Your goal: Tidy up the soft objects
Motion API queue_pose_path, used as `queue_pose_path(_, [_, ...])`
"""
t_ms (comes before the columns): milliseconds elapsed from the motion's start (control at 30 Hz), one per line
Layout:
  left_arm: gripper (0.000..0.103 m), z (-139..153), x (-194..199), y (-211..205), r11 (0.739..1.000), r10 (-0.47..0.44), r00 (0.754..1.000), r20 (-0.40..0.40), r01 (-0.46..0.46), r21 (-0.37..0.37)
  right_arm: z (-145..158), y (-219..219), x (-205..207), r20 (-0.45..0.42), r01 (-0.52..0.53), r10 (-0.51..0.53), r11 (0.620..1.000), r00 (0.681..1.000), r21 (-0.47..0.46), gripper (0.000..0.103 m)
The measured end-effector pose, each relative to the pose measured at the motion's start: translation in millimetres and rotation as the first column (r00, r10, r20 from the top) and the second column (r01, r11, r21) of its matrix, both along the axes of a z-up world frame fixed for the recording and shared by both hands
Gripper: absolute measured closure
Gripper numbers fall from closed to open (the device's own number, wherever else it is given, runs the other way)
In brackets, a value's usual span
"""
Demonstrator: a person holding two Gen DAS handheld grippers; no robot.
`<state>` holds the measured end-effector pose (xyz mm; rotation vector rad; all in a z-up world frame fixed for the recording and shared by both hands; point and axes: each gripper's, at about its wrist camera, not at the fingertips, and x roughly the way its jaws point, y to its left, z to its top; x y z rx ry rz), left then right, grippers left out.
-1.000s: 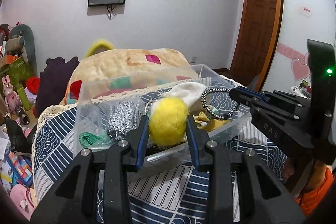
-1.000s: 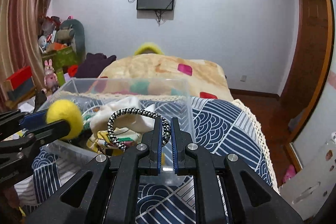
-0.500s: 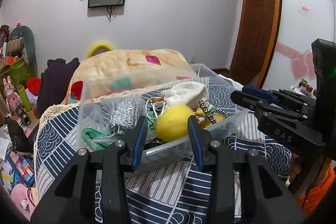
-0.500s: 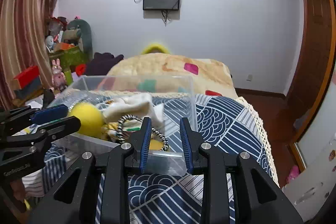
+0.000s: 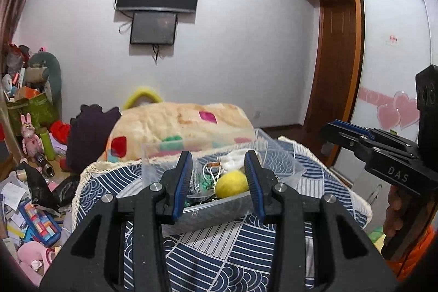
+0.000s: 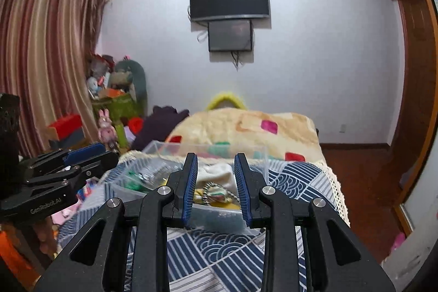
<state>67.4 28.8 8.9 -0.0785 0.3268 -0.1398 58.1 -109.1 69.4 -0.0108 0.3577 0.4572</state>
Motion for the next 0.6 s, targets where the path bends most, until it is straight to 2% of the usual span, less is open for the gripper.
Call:
queue_pose_path(33, [0.063, 3, -5, 0, 1.000, 0.002, 1.000, 0.008, -0.002, -0.001, 1, -1, -3, 0.007, -0.008, 0.008, 1.000, 1.000, 0.008, 0.068])
queue_pose_path(67, [0.060, 5, -8, 0, 1.000, 0.005, 1.000, 0.014, -0.005, -0.003, 3, -2, -6, 0.015, -0.012, 0.012, 1.000, 1.000, 0.016, 0.057])
queue_pose_path(100, [0.056, 6, -12, 1, 1.000, 0.011, 1.000, 0.022, -0.011, -0.004, 3, -2, -9, 0.024, -0.008, 0.008, 1.000, 1.000, 0.018, 0.050])
queue_pose_path(133, [0.046, 7, -16, 1, 1.000, 0.017, 0.999, 0.034, -0.017, -0.005, 3, -2, -12, 0.038, 0.000, 0.000, 1.000, 0.999, 0.019, 0.040])
queue_pose_path(167, [0.039, 8, -20, 0, 1.000, 0.022, 0.999, 0.043, -0.022, -0.007, 4, -2, -15, 0.053, 0.009, -0.010, 1.000, 0.999, 0.018, 0.035])
queue_pose_path(300, [0.030, 9, -32, -2, 0.999, 0.032, 0.997, 0.066, -0.033, 0.002, 2, 0, -23, 0.081, 0.016, -0.018, 1.000, 0.997, 0.021, 0.022])
queue_pose_path(367, [0.017, 8, -33, -2, 0.999, 0.037, 0.997, 0.071, -0.037, 0.001, 2, 1, -25, 0.095, 0.027, -0.029, 0.999, 0.995, 0.021, 0.015])
queue_pose_path(400, [0.014, 7, -34, -2, 0.999, 0.042, 0.996, 0.075, -0.042, 0.000, 1, 1, -26, 0.102, 0.031, -0.033, 0.999, 0.994, 0.022, 0.013])
queue_pose_path(467, [0.003, 6, -39, -2, 0.998, 0.060, 0.994, 0.088, -0.059, -0.003, 0, 1, -28, 0.109, 0.034, -0.037, 0.999, 0.993, 0.028, 0.000])
queue_pose_path(600, [0.000, 4, -44, 0, 0.997, 0.080, 0.991, 0.103, -0.080, -0.007, -3, -2, -36, 0.121, 0.042, -0.047, 0.998, 0.992, 0.042, 0.000])
